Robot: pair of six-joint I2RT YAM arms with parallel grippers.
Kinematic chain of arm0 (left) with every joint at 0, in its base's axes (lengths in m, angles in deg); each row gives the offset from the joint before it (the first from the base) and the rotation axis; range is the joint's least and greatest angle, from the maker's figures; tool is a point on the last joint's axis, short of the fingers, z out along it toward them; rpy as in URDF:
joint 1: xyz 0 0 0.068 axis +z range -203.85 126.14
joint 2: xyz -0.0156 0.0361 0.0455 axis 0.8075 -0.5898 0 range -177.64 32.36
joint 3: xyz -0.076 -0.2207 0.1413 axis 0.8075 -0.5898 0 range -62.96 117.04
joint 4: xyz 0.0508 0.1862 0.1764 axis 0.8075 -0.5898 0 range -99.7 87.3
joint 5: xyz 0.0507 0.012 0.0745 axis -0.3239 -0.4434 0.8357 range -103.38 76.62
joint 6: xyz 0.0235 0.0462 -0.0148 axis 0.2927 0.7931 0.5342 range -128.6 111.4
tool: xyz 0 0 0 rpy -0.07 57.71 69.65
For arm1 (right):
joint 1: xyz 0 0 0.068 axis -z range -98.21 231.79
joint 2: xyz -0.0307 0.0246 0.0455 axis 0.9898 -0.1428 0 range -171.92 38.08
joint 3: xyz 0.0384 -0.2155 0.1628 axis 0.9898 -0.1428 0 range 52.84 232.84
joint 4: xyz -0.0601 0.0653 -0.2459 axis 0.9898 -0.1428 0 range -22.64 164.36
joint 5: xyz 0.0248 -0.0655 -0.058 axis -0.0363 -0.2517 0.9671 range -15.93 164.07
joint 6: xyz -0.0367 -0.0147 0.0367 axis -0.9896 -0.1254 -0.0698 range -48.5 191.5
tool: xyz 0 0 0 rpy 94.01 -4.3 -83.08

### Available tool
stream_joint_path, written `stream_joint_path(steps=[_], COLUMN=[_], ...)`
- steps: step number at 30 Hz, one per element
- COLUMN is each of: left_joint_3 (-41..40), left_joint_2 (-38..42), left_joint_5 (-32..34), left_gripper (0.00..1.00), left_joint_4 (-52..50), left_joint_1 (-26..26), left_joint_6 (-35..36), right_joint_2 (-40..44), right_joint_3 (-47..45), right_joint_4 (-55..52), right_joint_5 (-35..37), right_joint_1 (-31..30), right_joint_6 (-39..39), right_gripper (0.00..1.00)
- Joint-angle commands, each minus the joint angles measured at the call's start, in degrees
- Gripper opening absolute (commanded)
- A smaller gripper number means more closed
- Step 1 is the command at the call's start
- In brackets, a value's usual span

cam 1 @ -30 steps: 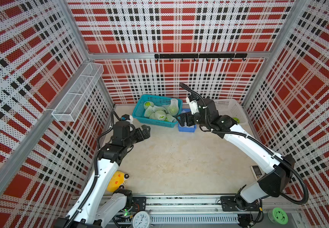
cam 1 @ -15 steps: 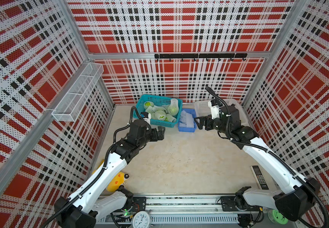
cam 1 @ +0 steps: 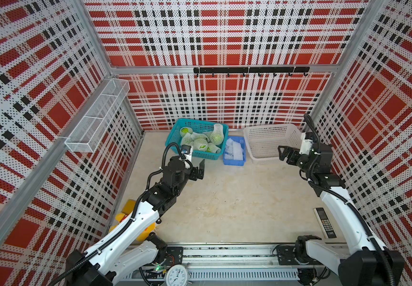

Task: Sleeve custard apples in foam nets
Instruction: Reset both arms

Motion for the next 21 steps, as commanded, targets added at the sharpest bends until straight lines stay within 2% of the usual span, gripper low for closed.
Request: stream_joint_path(steps=[1,4,7,9,11,13,16,21], left_joint_3=[-2.86,-6.76,-13.69,-18.79,-23.62,-27.09,-27.92,-25.65], left_joint_2=[1.31,2.17,2.01,2.05,1.01,-1.56,-6.93,-17.38], left_joint_5=[1.33,1.97,3.15,1.9,3.44,4.68,4.77,0.1], left_gripper=[0.99,1.0,0.99,1.0,1.0,1.0,1.0,1.0], left_joint_4=[5.22,7.13,14.05,20.56,27.97,33.72,36.31,46.21], left_joint_1=[4.67,7.54,10.02,11.1,11.5,14.04,15.41,15.72], left_joint_6=[-0.75,-0.98,0.71,4.12,6.56,5.98,4.06,7.37], right_joint_2=[1.39,1.33,1.53,2.67,3.67,2.99,-0.24,-7.61], right_joint_3=[-3.49,-6.51,-12.86,-20.47,-28.58,-35.3,-39.4,-40.45], right_joint_4=[7.28,10.16,17.09,27.31,37.99,47.49,51.75,62.3], right_joint_5=[2.75,5.76,8.78,8.75,10.39,11.71,12.59,11.02], right_joint_1=[3.92,5.15,5.15,5.15,5.15,5.15,5.14,3.98], right_joint_6=[-1.38,-2.47,-4.93,-7.89,-8.18,-8.54,-9.84,-13.43], right_gripper=[1.0,1.0,1.0,0.99,0.99,1.0,1.0,1.0])
